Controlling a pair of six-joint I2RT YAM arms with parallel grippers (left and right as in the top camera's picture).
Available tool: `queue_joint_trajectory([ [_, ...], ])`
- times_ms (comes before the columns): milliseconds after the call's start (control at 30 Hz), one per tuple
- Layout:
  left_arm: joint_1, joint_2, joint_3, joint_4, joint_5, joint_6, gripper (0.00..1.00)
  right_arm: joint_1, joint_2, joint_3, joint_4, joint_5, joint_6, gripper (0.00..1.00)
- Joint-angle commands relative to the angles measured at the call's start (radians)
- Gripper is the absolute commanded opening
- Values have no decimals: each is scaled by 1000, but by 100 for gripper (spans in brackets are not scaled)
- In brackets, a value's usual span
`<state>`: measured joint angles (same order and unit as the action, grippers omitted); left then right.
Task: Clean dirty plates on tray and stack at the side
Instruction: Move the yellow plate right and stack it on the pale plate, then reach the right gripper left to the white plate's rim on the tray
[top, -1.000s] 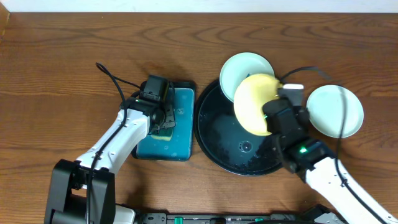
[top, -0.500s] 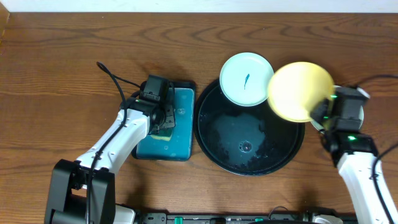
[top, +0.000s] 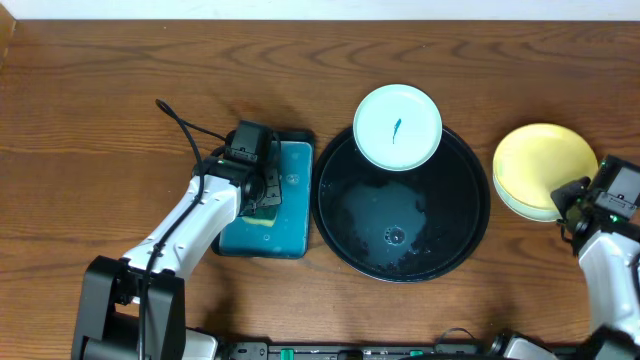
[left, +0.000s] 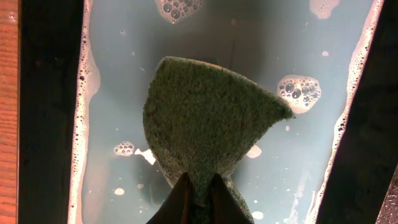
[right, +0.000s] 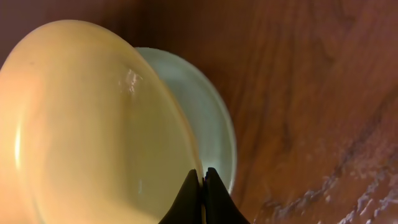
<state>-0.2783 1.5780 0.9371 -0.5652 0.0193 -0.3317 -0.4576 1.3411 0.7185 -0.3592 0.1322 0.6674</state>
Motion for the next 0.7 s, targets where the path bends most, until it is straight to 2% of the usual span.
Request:
queue_joint_trajectory([
  [0,3,3,-6,1,-5,17,7,-33,58,0,27,-10,15,1],
  [333,3,3,-6,2,-5,17,7,-41,174,0,100,-14,16,1],
  [367,3,3,-6,2,-5,17,7,-41,176,0,108,-23,16,10],
  [400,3,3,-6,2,-5,17,7,-41,176,0,119,-41,14,28],
  [467,3,3,-6,2,-5,17,7,-40,175,0,165,-151,-65,71],
  [500,3,3,-6,2,-5,17,7,-40,175,0,194,-223,-115,81],
  [533,3,3,-6,2,-5,17,7,-39,176,0,219,-291,-150,86],
  [667,3,3,-6,1,-5,17,7,-35,175,0,329,-559,-219,88],
])
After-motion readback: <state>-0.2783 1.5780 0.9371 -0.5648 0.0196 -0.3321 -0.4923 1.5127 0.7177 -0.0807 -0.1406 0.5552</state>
